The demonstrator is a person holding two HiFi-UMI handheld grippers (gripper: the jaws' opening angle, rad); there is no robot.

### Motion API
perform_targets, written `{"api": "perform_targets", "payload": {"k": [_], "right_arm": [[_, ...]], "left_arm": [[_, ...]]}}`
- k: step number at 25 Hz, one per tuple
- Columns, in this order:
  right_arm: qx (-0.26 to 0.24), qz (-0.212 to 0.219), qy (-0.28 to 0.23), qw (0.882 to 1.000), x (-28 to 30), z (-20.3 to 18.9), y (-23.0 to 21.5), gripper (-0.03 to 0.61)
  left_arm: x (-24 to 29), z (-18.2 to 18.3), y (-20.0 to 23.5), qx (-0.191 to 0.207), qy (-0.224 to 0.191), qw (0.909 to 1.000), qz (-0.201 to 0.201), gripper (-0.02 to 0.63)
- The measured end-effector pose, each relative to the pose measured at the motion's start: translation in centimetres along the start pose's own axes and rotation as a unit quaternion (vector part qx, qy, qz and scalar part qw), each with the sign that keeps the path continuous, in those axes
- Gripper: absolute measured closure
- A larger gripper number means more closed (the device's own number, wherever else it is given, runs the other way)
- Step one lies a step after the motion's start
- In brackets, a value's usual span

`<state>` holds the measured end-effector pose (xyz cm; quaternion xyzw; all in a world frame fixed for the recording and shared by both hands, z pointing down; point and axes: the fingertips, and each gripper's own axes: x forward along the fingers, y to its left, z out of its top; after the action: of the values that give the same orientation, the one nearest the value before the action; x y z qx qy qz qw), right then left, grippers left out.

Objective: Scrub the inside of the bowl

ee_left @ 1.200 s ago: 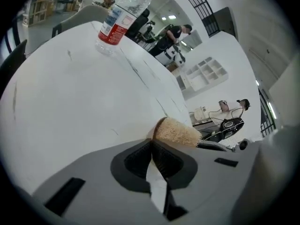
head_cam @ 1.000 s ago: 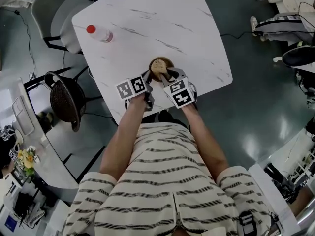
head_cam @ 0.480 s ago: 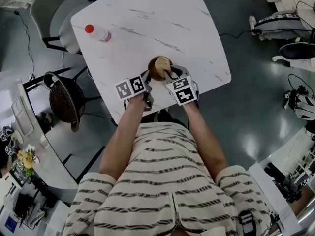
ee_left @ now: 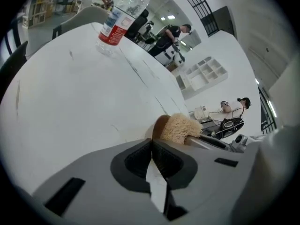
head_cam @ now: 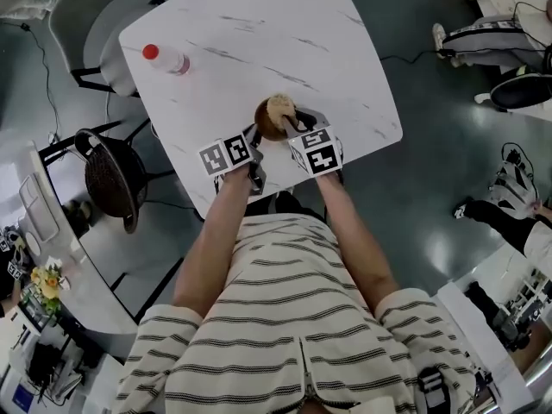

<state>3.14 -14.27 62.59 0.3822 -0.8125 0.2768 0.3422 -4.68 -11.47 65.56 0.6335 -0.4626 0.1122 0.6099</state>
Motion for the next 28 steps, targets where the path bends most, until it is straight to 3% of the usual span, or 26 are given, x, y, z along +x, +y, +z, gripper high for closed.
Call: {"api": "perform_targets", "payload": {"k": [28], "right_arm": [[0.000,0.050,-0.004,0.999,0.6,-0.6,3.6,0.489]], "left_arm": [[-0.1,-0.4,0.1,-0.008,0.000,1.0000,0.003,0.605]]}}
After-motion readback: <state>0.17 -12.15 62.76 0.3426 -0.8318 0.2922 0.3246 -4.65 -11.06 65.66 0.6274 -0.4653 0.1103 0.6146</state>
